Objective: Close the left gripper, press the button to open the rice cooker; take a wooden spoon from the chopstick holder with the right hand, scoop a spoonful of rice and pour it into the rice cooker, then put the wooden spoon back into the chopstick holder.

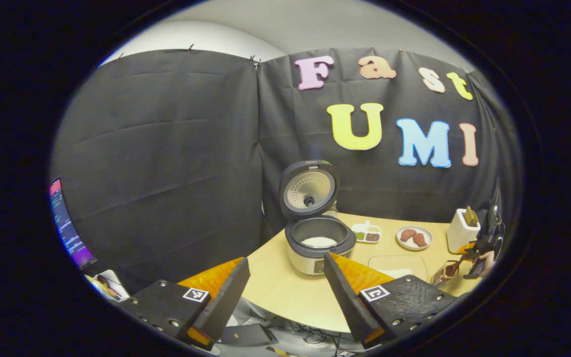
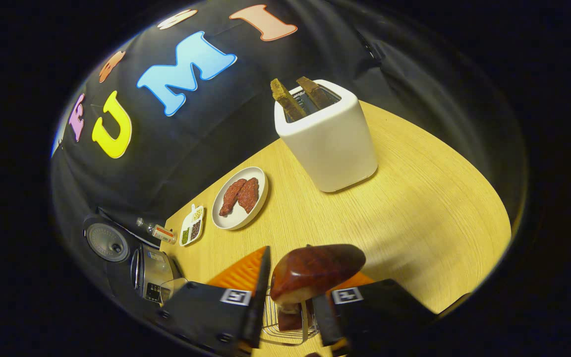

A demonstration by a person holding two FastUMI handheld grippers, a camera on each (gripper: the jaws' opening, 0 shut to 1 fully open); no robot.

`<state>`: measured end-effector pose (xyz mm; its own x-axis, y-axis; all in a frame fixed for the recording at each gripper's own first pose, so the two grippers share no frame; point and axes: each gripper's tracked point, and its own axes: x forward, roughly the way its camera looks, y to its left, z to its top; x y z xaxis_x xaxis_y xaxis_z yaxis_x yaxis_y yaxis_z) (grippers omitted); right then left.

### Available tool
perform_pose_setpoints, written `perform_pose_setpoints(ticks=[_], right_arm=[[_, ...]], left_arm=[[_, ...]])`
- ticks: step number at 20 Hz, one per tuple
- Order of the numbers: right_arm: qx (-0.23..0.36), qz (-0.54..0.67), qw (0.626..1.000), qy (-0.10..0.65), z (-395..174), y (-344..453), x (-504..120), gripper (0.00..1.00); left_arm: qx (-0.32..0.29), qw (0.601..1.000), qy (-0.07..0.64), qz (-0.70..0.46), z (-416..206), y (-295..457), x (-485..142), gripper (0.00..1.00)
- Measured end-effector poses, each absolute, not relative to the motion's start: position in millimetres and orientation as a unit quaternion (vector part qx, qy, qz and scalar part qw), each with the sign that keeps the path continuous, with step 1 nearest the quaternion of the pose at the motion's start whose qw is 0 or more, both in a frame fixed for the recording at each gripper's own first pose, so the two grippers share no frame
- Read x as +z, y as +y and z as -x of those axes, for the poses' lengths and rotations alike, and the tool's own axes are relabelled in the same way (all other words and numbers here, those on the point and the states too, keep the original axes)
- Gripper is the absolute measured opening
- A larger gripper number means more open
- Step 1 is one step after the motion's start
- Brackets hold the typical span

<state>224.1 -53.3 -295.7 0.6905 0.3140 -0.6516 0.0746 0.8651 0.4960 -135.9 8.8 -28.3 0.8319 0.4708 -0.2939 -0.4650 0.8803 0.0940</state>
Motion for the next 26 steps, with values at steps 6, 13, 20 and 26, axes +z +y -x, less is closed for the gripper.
perform_pose_setpoints(ticks=[6, 13, 20, 26], right_arm=[[0.079, -0.261, 0.897, 0.347, -211.2, -48.0, -262.2, 0.20], [0.101, -0.235, 0.929, 0.267, -195.1, -69.1, -175.9, 0.19], [0.040, -0.190, 0.960, 0.202, -150.2, -127.9, -121.7, 0.19], [-0.025, -0.213, 0.948, 0.233, -108.3, -160.8, -132.8, 0.20]], left_arm=[[0.235, 0.958, 0.163, 0.013, 135.9, -2.8, -47.5, 0.94], [0.189, 0.969, 0.161, 0.019, 98.6, -25.0, -61.9, 0.94], [0.159, 0.969, 0.180, 0.052, 67.2, -26.4, -90.4, 0.94], [0.128, 0.970, 0.202, 0.045, 38.3, -15.0, -109.4, 0.95]])
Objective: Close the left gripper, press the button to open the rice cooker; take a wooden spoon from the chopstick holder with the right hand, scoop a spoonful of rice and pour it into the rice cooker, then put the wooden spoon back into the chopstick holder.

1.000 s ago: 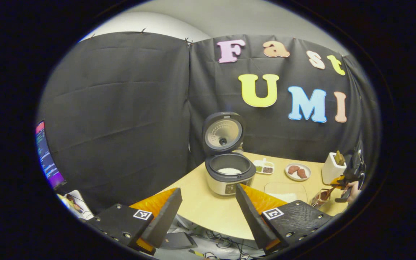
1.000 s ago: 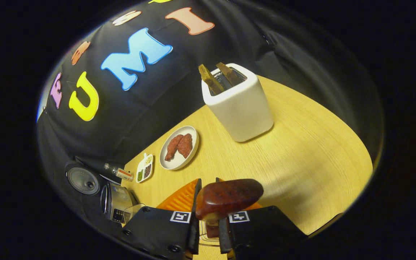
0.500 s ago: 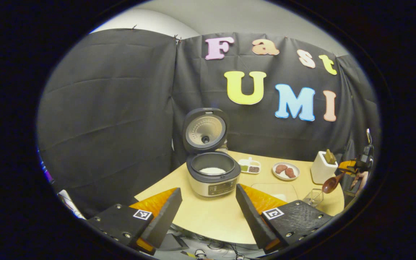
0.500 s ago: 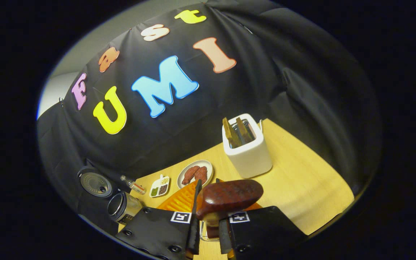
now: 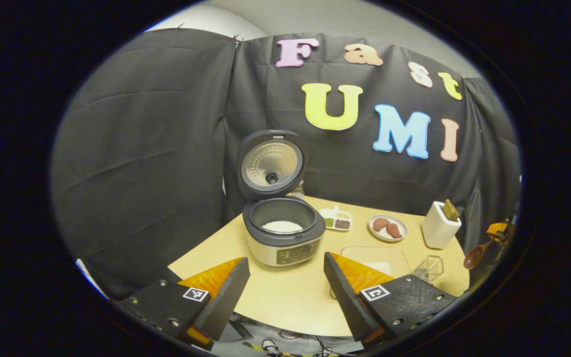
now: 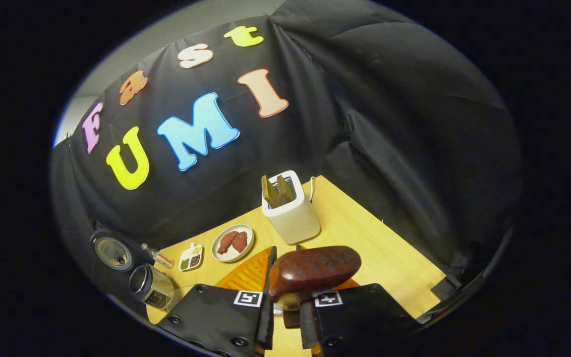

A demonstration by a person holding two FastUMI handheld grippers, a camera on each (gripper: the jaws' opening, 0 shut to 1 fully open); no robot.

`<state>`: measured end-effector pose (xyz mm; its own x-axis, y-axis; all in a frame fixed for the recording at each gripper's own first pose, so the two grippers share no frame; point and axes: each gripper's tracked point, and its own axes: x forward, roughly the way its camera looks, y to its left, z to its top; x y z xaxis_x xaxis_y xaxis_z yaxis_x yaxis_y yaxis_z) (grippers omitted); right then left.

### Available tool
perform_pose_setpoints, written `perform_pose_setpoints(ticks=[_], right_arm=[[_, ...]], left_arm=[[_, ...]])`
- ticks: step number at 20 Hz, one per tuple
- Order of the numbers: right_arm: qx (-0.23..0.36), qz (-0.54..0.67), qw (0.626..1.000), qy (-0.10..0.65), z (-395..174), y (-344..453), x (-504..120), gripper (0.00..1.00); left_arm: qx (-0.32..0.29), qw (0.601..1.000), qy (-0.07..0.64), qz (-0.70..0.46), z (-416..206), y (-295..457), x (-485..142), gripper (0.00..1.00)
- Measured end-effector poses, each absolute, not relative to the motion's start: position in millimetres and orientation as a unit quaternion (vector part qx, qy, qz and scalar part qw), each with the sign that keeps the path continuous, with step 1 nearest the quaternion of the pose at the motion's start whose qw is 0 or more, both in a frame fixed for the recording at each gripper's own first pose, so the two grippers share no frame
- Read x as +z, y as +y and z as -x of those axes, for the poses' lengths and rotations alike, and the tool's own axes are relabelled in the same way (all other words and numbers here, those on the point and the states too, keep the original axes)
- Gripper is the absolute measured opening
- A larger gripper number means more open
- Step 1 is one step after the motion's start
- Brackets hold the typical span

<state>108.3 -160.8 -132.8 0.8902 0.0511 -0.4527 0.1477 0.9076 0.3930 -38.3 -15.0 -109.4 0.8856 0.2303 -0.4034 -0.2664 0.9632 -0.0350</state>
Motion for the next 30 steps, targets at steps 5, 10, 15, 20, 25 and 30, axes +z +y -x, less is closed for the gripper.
perform_pose_setpoints(ticks=[5, 10, 15, 20, 25, 30], right_arm=[[-0.065, -0.255, 0.935, 0.239, -76.9, -149.7, -119.7, 0.19], [-0.053, -0.250, 0.938, 0.235, -63.4, -92.6, -100.0, 0.19], [-0.016, -0.219, 0.948, 0.231, -67.0, -16.2, -74.1, 0.19], [0.028, -0.174, 0.957, 0.228, -89.3, 63.9, -57.0, 0.19], [0.084, -0.090, 0.968, 0.218, -110.0, 135.1, -47.0, 0.19], [0.160, -0.020, 0.961, 0.223, -125.9, 196.5, -84.6, 0.20]], left_arm=[[0.078, 0.971, 0.218, 0.053, 3.3, -11.1, -121.9, 0.95], [0.029, 0.975, 0.214, 0.046, -27.9, 4.5, -125.6, 0.95], [-0.030, 0.973, 0.214, 0.083, -47.5, 22.1, -135.1, 0.95], [-0.044, 0.974, 0.204, 0.090, -53.0, 66.7, -145.7, 0.94], [-0.038, 0.965, 0.218, 0.141, -46.3, 104.2, -160.1, 0.94], [-0.019, 0.968, 0.217, 0.127, -41.8, 127.1, -156.9, 0.94]])
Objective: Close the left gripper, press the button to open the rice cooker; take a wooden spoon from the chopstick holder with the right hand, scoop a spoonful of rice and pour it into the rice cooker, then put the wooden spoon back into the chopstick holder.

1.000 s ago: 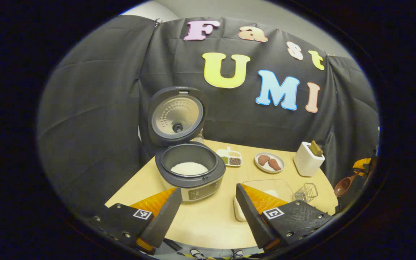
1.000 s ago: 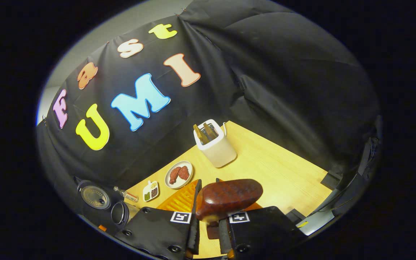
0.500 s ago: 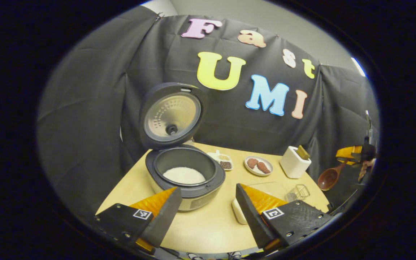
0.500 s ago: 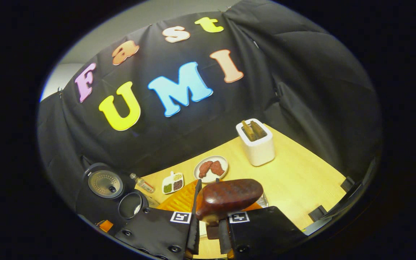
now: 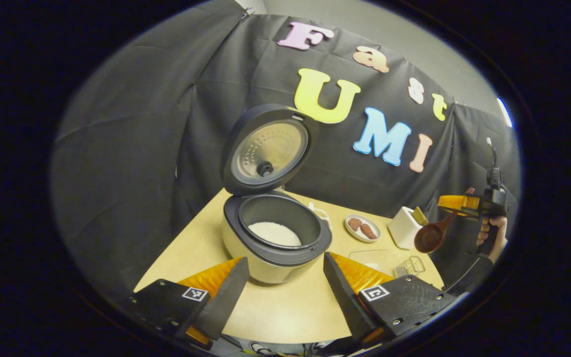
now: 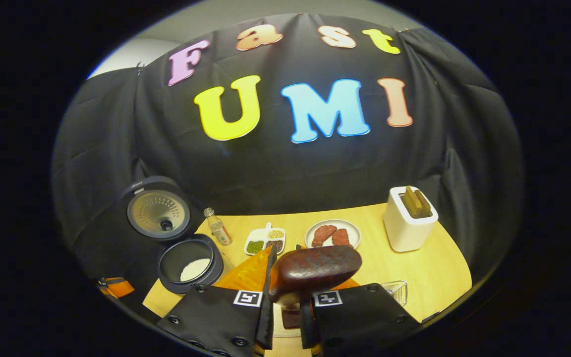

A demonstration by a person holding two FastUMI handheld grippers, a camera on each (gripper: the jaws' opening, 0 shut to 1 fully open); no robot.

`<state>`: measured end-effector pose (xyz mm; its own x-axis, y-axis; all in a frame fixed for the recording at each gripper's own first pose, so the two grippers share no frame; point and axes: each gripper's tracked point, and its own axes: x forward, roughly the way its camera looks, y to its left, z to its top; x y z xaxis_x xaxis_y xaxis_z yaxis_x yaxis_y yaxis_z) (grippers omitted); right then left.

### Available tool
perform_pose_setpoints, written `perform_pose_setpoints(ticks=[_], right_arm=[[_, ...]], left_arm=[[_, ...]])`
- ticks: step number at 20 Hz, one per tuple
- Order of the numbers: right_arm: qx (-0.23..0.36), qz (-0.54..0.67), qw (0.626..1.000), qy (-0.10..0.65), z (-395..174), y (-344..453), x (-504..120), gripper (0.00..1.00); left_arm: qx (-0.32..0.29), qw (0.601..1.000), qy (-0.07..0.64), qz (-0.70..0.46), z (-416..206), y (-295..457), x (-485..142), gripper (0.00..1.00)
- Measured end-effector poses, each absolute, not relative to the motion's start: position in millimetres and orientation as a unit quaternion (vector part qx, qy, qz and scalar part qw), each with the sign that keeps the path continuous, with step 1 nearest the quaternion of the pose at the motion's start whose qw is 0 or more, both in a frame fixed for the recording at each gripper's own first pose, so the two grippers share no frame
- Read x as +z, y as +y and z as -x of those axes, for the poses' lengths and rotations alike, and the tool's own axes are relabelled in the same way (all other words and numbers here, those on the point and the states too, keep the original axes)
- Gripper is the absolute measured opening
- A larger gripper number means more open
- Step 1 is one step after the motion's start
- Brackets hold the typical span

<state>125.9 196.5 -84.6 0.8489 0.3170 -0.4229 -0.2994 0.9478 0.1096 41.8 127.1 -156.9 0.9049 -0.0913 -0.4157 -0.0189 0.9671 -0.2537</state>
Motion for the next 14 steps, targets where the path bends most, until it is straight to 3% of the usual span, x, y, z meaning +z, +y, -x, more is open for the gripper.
perform_pose_setpoints(ticks=[2, 7, 8, 9, 14], right_arm=[[0.183, 0.000, 0.954, 0.237, -132.5, 207.7, -114.6, 0.24], [0.255, -0.002, 0.916, 0.310, -137.1, 240.0, -198.9, 0.20], [0.257, -0.006, 0.912, 0.320, -141.3, 241.5, -210.7, 0.24], [0.251, -0.006, 0.909, 0.332, -146.3, 240.8, -223.7, 0.20], [0.250, 0.011, 0.889, 0.383, -145.9, 250.6, -271.4, 0.24]], left_arm=[[0.026, 0.971, 0.205, 0.118, -42.4, 140.5, -148.4, 0.95], [0.147, 0.945, 0.211, 0.201, -12.5, 150.7, -169.0, 0.95], [0.161, 0.939, 0.211, 0.221, -4.8, 147.2, -174.5, 0.95], [0.170, 0.933, 0.212, 0.236, 2.3, 143.8, -178.1, 0.95], [0.193, 0.928, 0.230, 0.222, 23.9, 136.4, -190.3, 0.95]])
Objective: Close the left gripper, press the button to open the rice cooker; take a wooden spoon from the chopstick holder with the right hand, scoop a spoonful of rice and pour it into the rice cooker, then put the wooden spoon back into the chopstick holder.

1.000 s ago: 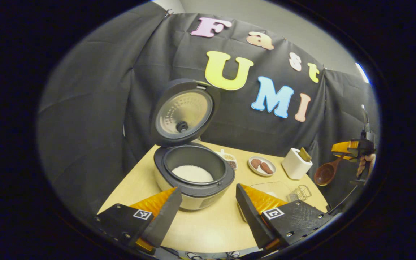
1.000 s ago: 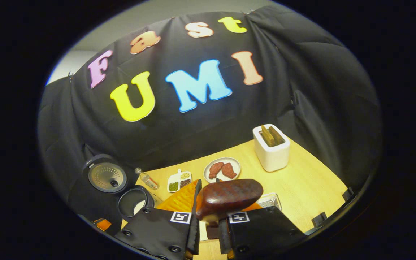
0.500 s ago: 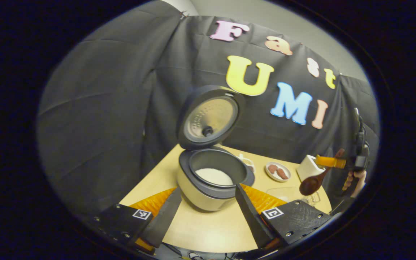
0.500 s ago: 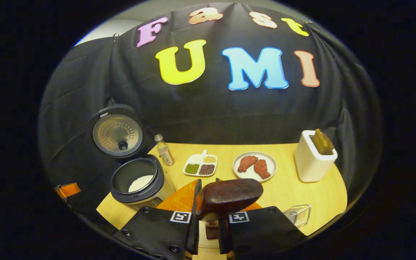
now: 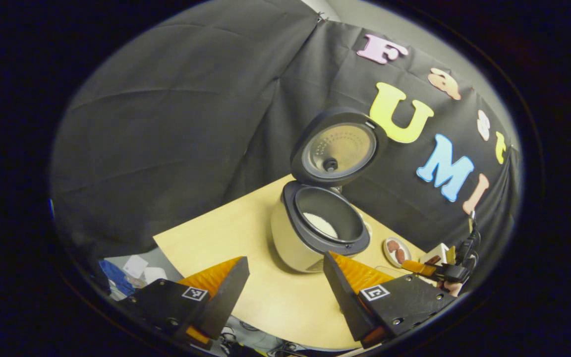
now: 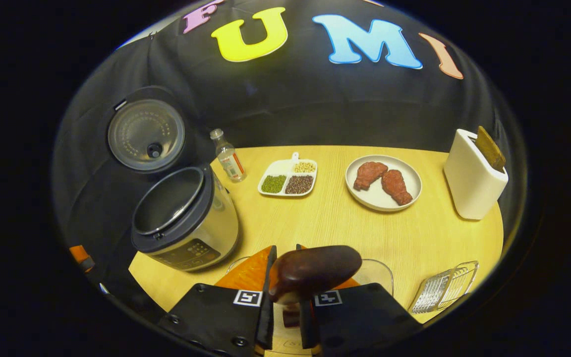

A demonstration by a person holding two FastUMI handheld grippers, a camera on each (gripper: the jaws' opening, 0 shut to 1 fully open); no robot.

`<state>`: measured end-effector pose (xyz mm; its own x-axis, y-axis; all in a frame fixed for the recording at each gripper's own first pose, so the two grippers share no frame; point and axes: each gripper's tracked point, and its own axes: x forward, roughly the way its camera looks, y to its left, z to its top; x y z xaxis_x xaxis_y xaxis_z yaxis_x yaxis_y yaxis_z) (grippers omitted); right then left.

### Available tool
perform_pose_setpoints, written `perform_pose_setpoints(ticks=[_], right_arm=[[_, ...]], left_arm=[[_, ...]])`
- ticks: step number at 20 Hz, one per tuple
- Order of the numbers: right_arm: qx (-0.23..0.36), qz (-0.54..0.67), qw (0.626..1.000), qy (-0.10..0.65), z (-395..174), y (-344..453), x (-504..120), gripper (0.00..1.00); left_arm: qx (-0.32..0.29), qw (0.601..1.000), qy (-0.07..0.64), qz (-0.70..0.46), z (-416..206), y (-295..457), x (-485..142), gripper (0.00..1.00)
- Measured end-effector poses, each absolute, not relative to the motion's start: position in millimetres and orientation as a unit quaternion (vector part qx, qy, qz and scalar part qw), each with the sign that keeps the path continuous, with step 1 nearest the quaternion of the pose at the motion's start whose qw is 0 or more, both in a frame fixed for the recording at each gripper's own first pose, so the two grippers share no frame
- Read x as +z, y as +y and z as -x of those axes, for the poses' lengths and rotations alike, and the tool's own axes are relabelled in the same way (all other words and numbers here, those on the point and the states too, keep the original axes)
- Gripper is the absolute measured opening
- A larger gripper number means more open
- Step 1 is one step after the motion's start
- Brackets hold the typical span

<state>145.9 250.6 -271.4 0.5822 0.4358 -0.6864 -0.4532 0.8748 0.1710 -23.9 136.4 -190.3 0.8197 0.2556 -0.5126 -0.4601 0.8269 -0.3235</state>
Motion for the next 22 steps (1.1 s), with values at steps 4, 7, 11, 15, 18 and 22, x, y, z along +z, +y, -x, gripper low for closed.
perform_pose_setpoints(ticks=[4, 7, 11, 15, 18, 22], right_arm=[[0.249, -0.017, 0.880, 0.404, -141.0, 267.4, -280.8, 0.24], [0.255, -0.063, 0.858, 0.441, -122.1, 288.3, -285.5, 0.24], [0.251, -0.090, 0.846, 0.462, -116.3, 290.6, -283.2, 0.24], [0.237, -0.125, 0.841, 0.471, -116.5, 277.7, -280.1, 0.24], [0.205, -0.175, 0.834, 0.482, -121.1, 256.7, -280.0, 0.23], [0.159, -0.228, 0.832, 0.480, -132.9, 216.7, -272.6, 0.20]], left_arm=[[0.199, 0.931, 0.224, 0.210, 27.0, 136.8, -179.8, 0.94], [0.197, 0.932, 0.225, 0.202, 29.1, 138.9, -177.3, 0.95], [0.195, 0.933, 0.228, 0.200, 29.8, 138.5, -176.5, 0.95], [0.188, 0.930, 0.229, 0.220, 27.1, 134.2, -177.3, 0.95], [0.179, 0.934, 0.230, 0.204, 21.1, 130.4, -174.6, 0.95], [0.162, 0.940, 0.236, 0.185, 15.3, 121.8, -173.3, 0.94]])
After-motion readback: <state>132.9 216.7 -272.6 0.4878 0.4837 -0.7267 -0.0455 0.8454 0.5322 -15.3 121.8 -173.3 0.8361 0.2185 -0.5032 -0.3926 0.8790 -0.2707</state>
